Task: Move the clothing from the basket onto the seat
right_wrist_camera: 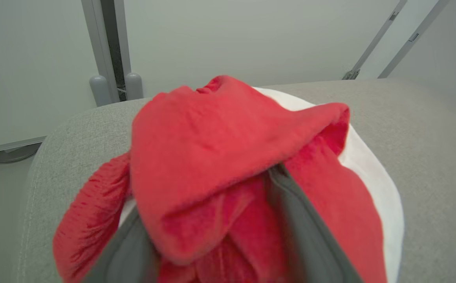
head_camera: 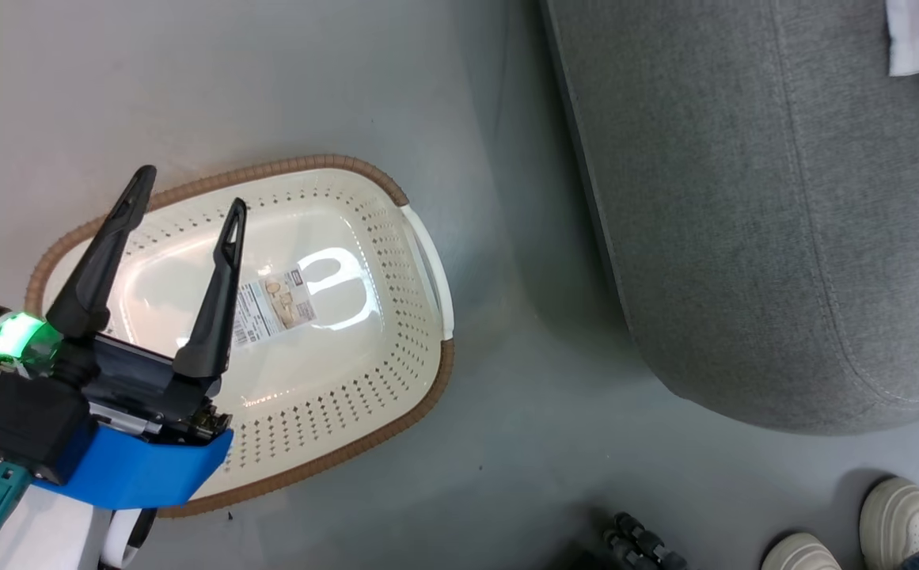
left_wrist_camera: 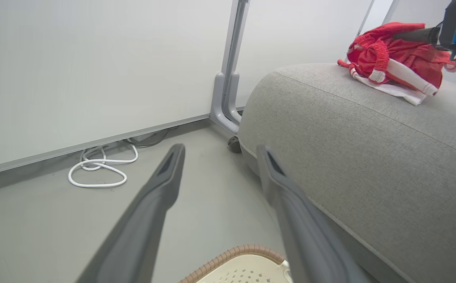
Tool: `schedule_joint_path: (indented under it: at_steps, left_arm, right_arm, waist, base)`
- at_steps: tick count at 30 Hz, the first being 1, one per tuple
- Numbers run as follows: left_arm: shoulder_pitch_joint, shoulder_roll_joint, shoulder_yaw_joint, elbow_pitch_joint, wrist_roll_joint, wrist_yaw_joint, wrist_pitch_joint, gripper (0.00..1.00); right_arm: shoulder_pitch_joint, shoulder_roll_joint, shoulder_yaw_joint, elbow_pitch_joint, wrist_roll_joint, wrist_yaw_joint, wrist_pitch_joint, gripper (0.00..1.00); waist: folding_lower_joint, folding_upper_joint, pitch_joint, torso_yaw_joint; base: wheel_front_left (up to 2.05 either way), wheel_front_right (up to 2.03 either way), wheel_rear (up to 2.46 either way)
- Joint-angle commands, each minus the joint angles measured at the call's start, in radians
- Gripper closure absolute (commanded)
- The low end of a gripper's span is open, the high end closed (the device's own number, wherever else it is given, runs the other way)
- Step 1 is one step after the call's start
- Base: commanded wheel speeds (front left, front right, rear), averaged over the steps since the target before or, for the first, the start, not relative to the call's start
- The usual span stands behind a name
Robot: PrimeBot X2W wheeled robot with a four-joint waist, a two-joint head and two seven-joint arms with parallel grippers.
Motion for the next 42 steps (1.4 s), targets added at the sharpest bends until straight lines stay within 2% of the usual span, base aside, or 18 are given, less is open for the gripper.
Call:
schedule_joint_path:
  at_steps: [1,7,14,26,33,42]
  left_arm:
    - [-0.003,-0.002,0.003,0.008,0.001,0.004,-0.006,0.0]
    - [0.017,-0.054,-0.022,0.099,-0.031,-0.007,-0.021,0.0]
    - [0.05,-0.149,-0.015,0.221,-0.078,-0.018,-0.027,0.0]
    - [0.16,-0.298,0.077,0.373,-0.109,-0.032,-0.027,0.0]
    - [0.216,-0.334,0.15,0.405,-0.098,-0.036,-0.027,0.0]
    - [0.269,-0.352,0.205,0.443,-0.086,-0.035,-0.027,0.0]
  right_arm:
    - [0.02,-0.008,0.001,0.012,-0.009,0.0,-0.01,0.0]
    - [0.09,-0.006,0.052,0.058,-0.048,0.0,-0.035,0.0]
    - [0.252,0.041,0.146,0.002,-0.03,0.0,-0.059,0.0]
    - [0.663,0.125,0.277,-0.275,0.0,0.0,-0.107,0.0]
    - [0.88,0.199,0.282,-0.47,0.005,0.0,-0.109,0.0]
    - [1.072,0.242,0.312,-0.639,0.019,0.0,-0.058,0.0]
  waist:
    - [-0.0003,0.0,-0.029,0.003]
    - [-0.0003,0.0,-0.168,0.028]
    - [-0.0003,0.0,-0.372,0.048]
    - [-0.0003,0.0,-0.644,0.098]
    - [-0.0003,0.0,-0.721,0.146]
    - [-0.0003,0.0,-0.782,0.236]
  base:
    - [0.0,0.0,0.0]
    - [0.0,0.0,0.0]
    - [0.0,0.0,0.0]
    - [0.0,0.0,0.0]
    - [0.0,0.0,0.0]
    - [0.0,0.0,0.0]
